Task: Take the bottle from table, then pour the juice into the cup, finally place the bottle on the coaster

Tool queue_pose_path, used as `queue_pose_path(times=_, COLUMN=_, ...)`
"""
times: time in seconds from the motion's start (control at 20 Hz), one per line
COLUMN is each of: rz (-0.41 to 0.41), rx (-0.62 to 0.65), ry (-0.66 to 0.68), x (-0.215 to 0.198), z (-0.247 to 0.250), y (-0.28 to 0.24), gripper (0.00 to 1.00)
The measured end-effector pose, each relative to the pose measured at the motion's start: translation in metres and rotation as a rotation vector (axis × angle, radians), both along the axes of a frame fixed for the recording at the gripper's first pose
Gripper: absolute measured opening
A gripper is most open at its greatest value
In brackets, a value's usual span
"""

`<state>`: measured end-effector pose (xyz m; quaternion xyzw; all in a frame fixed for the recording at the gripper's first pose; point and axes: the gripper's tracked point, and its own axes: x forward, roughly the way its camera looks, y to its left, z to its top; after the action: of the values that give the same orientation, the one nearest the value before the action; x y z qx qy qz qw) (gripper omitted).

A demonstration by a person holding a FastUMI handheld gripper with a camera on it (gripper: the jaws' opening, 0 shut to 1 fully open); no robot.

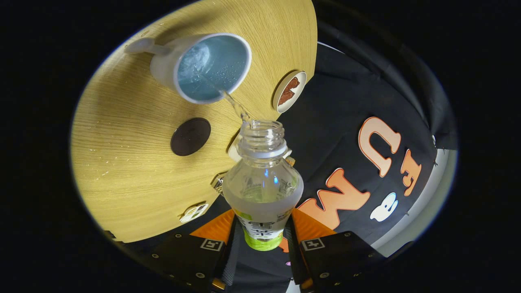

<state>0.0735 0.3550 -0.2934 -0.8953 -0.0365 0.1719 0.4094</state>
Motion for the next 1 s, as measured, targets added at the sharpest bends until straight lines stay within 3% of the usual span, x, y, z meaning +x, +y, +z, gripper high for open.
queue_pose_path(times=1.0, rz=0.058, rx=-0.079, ry=-0.031, x=0.002, z=0.022, y=0.012, gripper=0.54)
